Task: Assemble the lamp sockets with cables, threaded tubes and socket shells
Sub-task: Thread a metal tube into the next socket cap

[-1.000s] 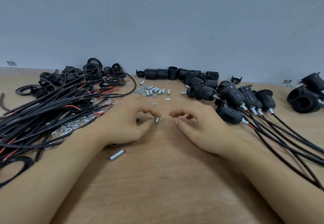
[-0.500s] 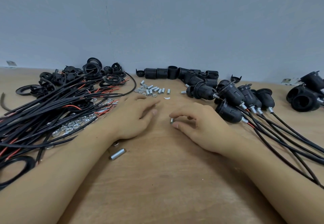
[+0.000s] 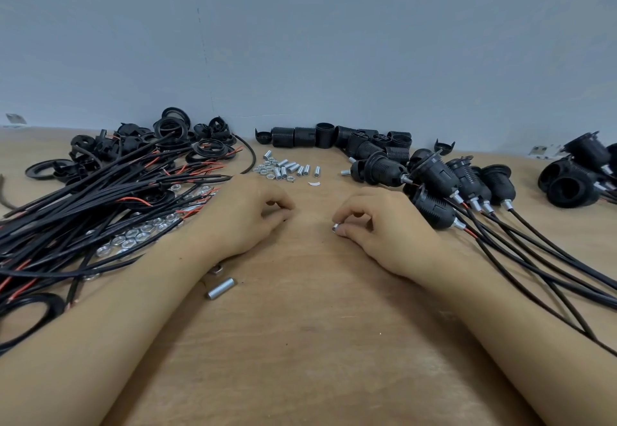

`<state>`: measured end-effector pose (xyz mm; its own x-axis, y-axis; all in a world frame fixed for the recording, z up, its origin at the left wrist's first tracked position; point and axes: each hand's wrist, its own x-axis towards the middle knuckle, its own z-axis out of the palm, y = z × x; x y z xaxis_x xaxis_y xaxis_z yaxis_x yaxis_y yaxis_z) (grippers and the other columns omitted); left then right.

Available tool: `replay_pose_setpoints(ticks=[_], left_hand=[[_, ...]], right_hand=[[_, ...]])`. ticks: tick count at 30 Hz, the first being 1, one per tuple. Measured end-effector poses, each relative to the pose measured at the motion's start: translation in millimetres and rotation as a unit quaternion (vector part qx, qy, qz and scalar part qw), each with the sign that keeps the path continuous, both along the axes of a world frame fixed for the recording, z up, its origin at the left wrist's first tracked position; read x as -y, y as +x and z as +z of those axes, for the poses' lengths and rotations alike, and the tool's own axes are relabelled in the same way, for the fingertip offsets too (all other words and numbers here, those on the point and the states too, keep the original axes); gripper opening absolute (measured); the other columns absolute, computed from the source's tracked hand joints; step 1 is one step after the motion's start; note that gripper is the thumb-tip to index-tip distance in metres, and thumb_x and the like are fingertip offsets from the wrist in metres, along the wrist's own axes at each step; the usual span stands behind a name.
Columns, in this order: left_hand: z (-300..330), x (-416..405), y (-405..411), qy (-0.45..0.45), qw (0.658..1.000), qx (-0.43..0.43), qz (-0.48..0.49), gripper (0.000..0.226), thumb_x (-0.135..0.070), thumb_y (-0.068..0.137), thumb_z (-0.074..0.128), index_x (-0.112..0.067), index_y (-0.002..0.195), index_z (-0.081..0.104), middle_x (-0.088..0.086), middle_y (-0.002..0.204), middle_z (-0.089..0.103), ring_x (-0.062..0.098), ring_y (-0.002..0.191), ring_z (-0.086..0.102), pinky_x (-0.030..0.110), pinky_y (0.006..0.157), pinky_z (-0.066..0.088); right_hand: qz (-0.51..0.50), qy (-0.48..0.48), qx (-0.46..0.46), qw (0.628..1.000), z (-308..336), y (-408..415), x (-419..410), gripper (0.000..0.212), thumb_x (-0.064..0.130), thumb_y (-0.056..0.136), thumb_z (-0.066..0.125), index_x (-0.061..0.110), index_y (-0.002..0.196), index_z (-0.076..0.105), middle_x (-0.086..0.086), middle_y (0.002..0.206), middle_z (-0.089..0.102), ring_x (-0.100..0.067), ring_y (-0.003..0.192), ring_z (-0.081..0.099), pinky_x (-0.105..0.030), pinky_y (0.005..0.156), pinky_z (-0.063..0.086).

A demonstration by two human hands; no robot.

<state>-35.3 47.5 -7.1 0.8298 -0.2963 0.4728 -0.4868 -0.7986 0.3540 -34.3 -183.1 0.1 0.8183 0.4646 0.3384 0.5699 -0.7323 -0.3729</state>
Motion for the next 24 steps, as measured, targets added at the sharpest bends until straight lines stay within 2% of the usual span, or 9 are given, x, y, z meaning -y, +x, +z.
replay_pose_setpoints(ticks=[3, 6, 9, 11, 13, 15, 17, 21, 24], left_hand=[[2.4, 3.3, -3.9, -0.05, 0.998, 0.038, 0.022, 0.012, -0.009, 0.084, 0.074, -0.014, 0.094, 0.078, -0.007, 0.084, 0.072, 0.008, 0.08, 0.063, 0.025, 0.082, 0.049], [7.5, 11.0, -10.5, -0.115, 0.987, 0.109, 0.011, 0.015, 0.001, 0.08, 0.075, -0.009, 0.09, 0.078, -0.001, 0.078, 0.073, 0.007, 0.076, 0.064, 0.016, 0.075, 0.049], [8.2, 19.0, -17.0, -0.182, 0.976, 0.117, 0.005, 0.016, -0.001, 0.08, 0.076, -0.013, 0.091, 0.078, -0.003, 0.075, 0.071, 0.008, 0.073, 0.065, 0.024, 0.073, 0.053], [7.7, 23.8, -19.4, -0.264, 0.963, 0.057, -0.002, 0.017, -0.001, 0.081, 0.076, -0.015, 0.092, 0.078, -0.005, 0.074, 0.072, 0.007, 0.07, 0.068, 0.03, 0.067, 0.056], [7.0, 30.0, -20.7, -0.34, 0.94, -0.009, -0.03, 0.017, 0.002, 0.081, 0.075, -0.013, 0.09, 0.077, 0.0, 0.074, 0.074, 0.01, 0.07, 0.069, 0.025, 0.062, 0.054], [6.0, 35.3, -22.0, -0.393, 0.916, -0.058, -0.056, 0.015, 0.004, 0.081, 0.076, -0.008, 0.091, 0.076, 0.007, 0.079, 0.075, 0.014, 0.075, 0.071, 0.017, 0.064, 0.051], [6.1, 38.1, -23.4, -0.414, 0.903, -0.084, -0.081, 0.015, 0.003, 0.081, 0.076, -0.006, 0.092, 0.076, 0.009, 0.084, 0.077, 0.021, 0.082, 0.073, 0.02, 0.069, 0.054], [6.7, 39.5, -26.0, -0.433, 0.891, -0.097, -0.096, 0.014, -0.004, 0.082, 0.077, -0.009, 0.096, 0.076, 0.006, 0.09, 0.078, 0.027, 0.09, 0.074, 0.033, 0.084, 0.059], [6.7, 39.4, -25.6, -0.443, 0.886, -0.102, -0.093, 0.014, -0.006, 0.083, 0.076, -0.006, 0.097, 0.076, 0.006, 0.089, 0.078, 0.021, 0.089, 0.075, 0.021, 0.075, 0.054]], right_hand=[[-0.003, -0.011, -0.004, 1.0, 0.2, -0.5, 0.1, 0.019, 0.032, 0.089, 0.07, 0.026, 0.106, 0.073, 0.01, 0.098, 0.062, -0.009, 0.094, 0.053, -0.039, 0.086, 0.049], [-0.011, -0.03, 0.007, 0.999, 0.4, 0.6, 0.9, 0.014, 0.032, 0.092, 0.067, 0.026, 0.102, 0.075, 0.01, 0.096, 0.057, -0.01, 0.096, 0.052, -0.039, 0.085, 0.049], [-0.018, -0.047, 0.022, 0.998, -0.3, 1.3, 2.2, 0.011, 0.033, 0.093, 0.065, 0.023, 0.094, 0.07, 0.015, 0.089, 0.054, -0.004, 0.084, 0.048, -0.034, 0.081, 0.048], [-0.02, 0.026, 0.014, 0.999, 0.0, 0.7, 1.9, 0.008, 0.031, 0.092, 0.065, 0.022, 0.092, 0.067, 0.015, 0.08, 0.059, -0.005, 0.073, 0.052, -0.025, 0.072, 0.046], [-0.01, 0.167, -0.042, 0.985, 2.5, -1.3, -0.1, 0.003, 0.024, 0.091, 0.069, 0.021, 0.09, 0.068, 0.011, 0.077, 0.066, -0.006, 0.069, 0.059, -0.021, 0.067, 0.048], [0.021, 0.292, -0.103, 0.951, 6.2, -3.8, -2.0, 0.008, 0.013, 0.089, 0.071, 0.021, 0.089, 0.069, 0.006, 0.076, 0.07, -0.01, 0.068, 0.066, -0.025, 0.068, 0.055], [0.05, 0.366, -0.122, 0.921, 9.6, -6.0, -2.5, 0.016, 0.004, 0.087, 0.072, 0.02, 0.088, 0.071, -0.001, 0.075, 0.073, -0.013, 0.069, 0.07, -0.028, 0.068, 0.058], [0.084, 0.421, -0.13, 0.894, 14.7, -9.4, -2.4, 0.017, -0.001, 0.082, 0.075, 0.015, 0.087, 0.073, -0.004, 0.078, 0.075, -0.015, 0.069, 0.072, -0.019, 0.068, 0.055], [0.094, 0.416, -0.114, 0.897, 13.6, -11.0, -6.0, 0.018, -0.001, 0.082, 0.074, 0.016, 0.085, 0.074, -0.011, 0.078, 0.073, -0.016, 0.068, 0.069, -0.022, 0.07, 0.056]])
